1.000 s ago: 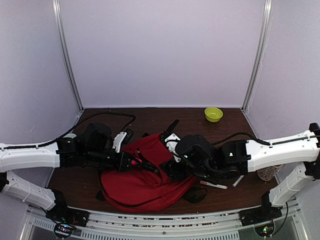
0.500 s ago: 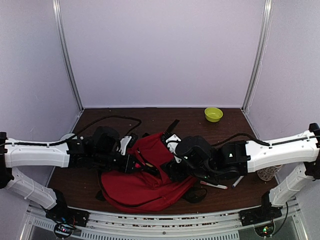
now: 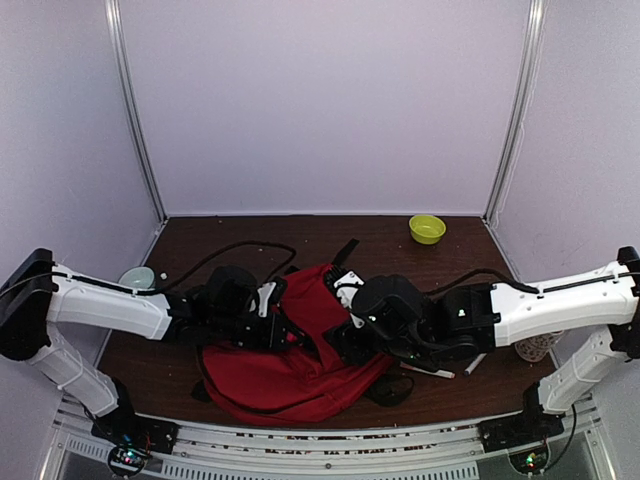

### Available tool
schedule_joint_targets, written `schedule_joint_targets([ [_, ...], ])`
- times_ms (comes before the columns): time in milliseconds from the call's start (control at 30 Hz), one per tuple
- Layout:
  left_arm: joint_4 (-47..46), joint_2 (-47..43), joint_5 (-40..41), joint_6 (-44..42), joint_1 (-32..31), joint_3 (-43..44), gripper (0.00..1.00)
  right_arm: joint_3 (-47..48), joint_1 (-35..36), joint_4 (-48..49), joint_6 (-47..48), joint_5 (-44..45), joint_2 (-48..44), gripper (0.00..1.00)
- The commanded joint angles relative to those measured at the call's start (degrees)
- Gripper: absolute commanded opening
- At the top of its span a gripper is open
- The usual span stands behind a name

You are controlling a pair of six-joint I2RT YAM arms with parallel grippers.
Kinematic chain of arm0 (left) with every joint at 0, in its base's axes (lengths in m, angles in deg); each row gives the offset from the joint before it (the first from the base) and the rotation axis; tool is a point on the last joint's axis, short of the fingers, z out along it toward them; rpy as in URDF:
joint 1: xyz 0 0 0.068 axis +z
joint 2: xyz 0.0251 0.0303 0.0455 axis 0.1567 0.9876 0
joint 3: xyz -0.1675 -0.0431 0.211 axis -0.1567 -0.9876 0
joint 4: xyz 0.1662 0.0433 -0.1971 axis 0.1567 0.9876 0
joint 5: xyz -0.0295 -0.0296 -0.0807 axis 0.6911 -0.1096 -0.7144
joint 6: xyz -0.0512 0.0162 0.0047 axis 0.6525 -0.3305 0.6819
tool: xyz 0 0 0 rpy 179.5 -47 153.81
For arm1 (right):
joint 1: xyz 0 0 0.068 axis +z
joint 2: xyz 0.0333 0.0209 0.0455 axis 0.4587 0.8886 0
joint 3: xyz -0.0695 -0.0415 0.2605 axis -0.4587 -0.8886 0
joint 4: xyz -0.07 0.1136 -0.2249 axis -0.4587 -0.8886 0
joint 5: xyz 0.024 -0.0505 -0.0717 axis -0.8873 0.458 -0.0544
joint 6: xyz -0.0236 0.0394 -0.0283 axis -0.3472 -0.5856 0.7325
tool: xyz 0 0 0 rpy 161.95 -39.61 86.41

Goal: Pack the student bag
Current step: Place the glue stick in the lower front pocket of the bag.

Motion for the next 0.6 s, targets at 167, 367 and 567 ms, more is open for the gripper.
schedule_joint_targets([
  [167, -5.82, 7.63, -2.72, 0.69, 0.37, 4.11, 0.00, -1.05, -0.38, 0.21, -0.67, 1.17, -2.64, 0.69],
  [367, -5.84, 10.50, -2.51, -0.07, 1.22, 5.46, 0.01, -1.78, -0.43, 0.07, -0.56, 1.47, -3.34, 0.69],
  [567, -3.33, 11.73, -0.84, -2.33, 1.70, 7.10, 0.14, -2.02, -0.49, 0.15, -0.39, 2.07, -3.79, 0.70],
])
